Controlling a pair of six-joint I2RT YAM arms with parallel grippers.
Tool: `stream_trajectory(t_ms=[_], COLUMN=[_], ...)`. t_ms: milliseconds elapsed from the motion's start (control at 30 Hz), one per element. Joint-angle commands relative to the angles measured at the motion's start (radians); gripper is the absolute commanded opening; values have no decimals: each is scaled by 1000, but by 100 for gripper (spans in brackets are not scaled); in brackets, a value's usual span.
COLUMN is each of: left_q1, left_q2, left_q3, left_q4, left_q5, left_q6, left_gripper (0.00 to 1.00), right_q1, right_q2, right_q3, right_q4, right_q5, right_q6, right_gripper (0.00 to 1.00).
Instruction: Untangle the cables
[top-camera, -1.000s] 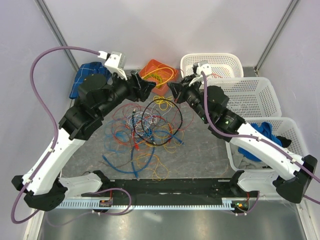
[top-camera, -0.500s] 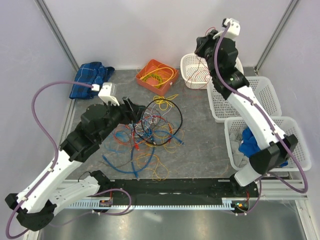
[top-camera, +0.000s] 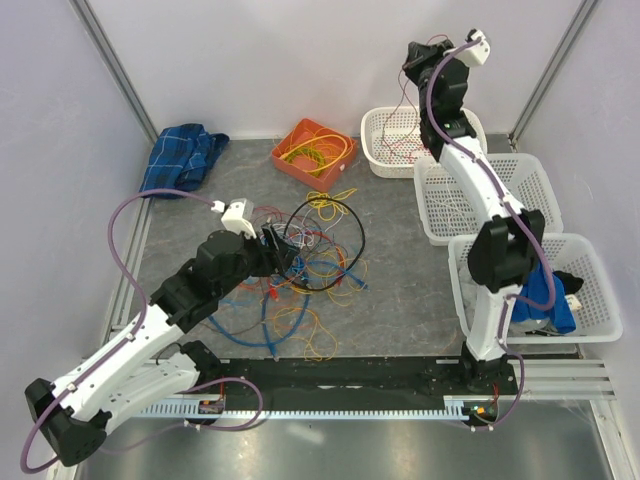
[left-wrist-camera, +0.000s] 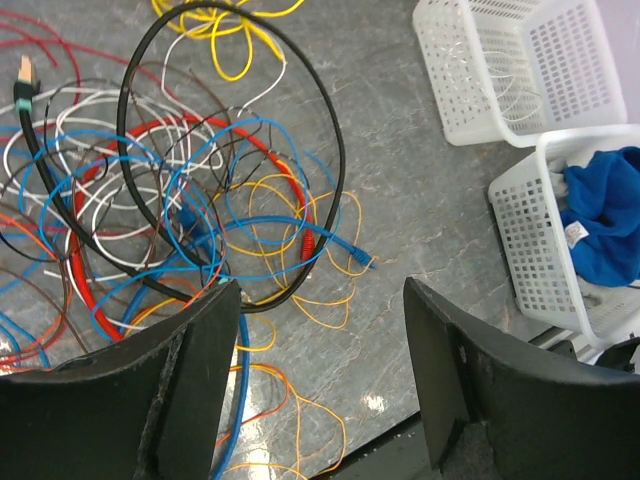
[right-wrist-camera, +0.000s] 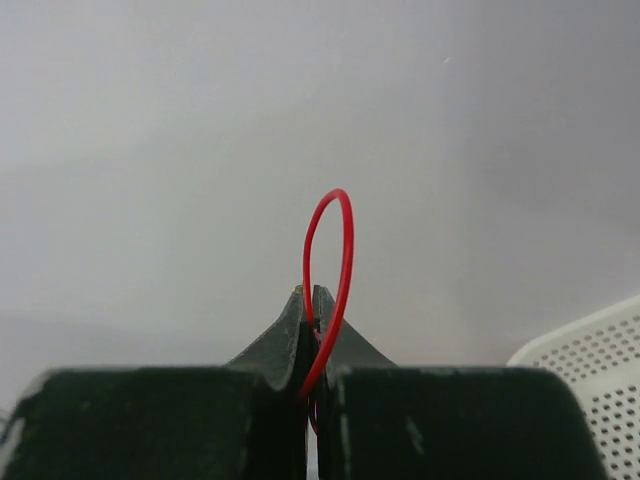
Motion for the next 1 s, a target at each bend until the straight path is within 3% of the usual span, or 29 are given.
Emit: stream_trajectory(t_ms=[0, 167, 400, 467, 500, 567, 600, 633, 833, 967], left_q1=[1, 1, 3, 3, 3, 3, 3, 3, 3, 3], left_q2=[-21, -41, -13, 13, 22, 42, 47, 48, 44, 24], left_q3=[-36, -56, -66, -69, -68, -63, -62, -59, -53, -54], left_q4=[55, 49, 46, 45, 40, 39, 37, 35, 35, 23], left_q5=[-44, -61, -67, -54, -47, -28, -24, -21, -15, -1], left_q6=[-82, -107, -94, -98, -99, -101, -101, -101, -105, -111], left_gripper=[73, 73, 74, 74, 74, 74, 74, 74, 74, 74], right_q1=[-22, -40, -66, -75, -74, -76, -74, -72, -50, 0], right_q2=[144, 335, 463, 486, 489, 483, 479, 465, 347, 292], right_q3=[226, 447, 462, 462, 459, 447, 446, 436, 312, 272], right_q4=[16, -128, -225, -246, -248, -248, -246, -248, -249, -328], right_q5=[46, 131, 197, 180, 181, 178, 180, 180, 213, 275], right_q6=[14, -55, -84, -89, -95, -107, -112, -115, -140, -247], right_gripper=[0, 0, 3, 30, 55, 75, 93, 98, 98, 98])
